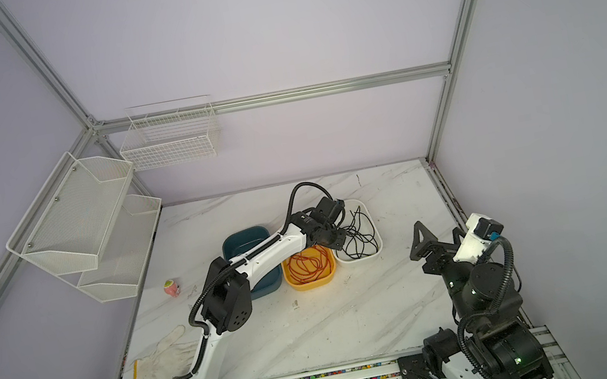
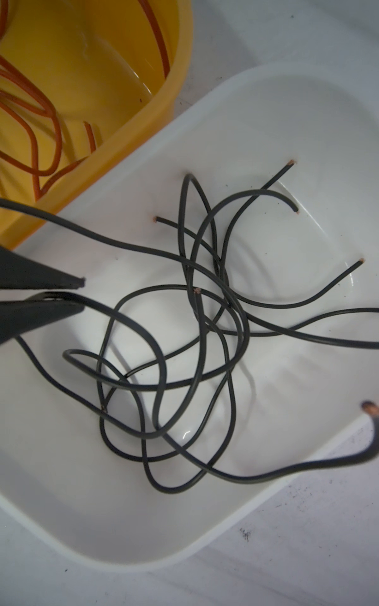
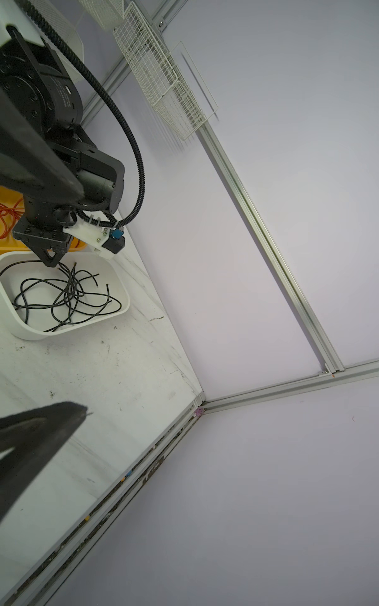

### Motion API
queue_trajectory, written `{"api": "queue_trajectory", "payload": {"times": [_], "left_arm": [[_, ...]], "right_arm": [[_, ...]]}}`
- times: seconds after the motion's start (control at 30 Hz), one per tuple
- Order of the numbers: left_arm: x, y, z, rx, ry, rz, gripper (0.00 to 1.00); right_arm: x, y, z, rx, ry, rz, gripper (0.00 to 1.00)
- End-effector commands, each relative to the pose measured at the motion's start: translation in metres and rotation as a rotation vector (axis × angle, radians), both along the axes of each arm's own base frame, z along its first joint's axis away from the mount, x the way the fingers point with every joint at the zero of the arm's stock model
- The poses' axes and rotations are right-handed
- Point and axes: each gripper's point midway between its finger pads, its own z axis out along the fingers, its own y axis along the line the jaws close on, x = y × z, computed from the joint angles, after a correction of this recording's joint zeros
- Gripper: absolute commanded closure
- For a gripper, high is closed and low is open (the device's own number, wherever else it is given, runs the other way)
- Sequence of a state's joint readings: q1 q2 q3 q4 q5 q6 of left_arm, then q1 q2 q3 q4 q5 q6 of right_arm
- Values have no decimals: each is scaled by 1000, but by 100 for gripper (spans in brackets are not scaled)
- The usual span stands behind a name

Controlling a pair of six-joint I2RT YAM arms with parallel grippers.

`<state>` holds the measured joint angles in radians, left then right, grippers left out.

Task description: Untangle the cables

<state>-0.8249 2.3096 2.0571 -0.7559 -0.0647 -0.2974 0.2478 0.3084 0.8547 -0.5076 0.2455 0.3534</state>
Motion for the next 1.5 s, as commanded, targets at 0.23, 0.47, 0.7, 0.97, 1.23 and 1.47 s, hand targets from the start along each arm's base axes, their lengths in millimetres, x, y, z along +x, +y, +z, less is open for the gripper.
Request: {"api": "queue_trajectory", "payload": {"times": [0.23,0.47,0.7,0.97,1.23,1.47], "left_arm": [[13,-8,45,-82,-76,15,80],[14,-5,62,-97,-102,21,76],[13,-3,82,-122,-129,31,65],[9,-2,130,-208,-179,41,54],[-3,20,197,-301,-290,67,37],[-27,61,224,-314,-358,109,20]], "right_arm": [[2,1,-1,-8,-1,0,2],[2,0,0,-8,-3,0,2],[3,2,-1,-11,-1,5,2],[10,9,-5,-21,22,38,2],[41,27,-17,5,182,90,2],[78,58,-40,201,232,183,2]]}}
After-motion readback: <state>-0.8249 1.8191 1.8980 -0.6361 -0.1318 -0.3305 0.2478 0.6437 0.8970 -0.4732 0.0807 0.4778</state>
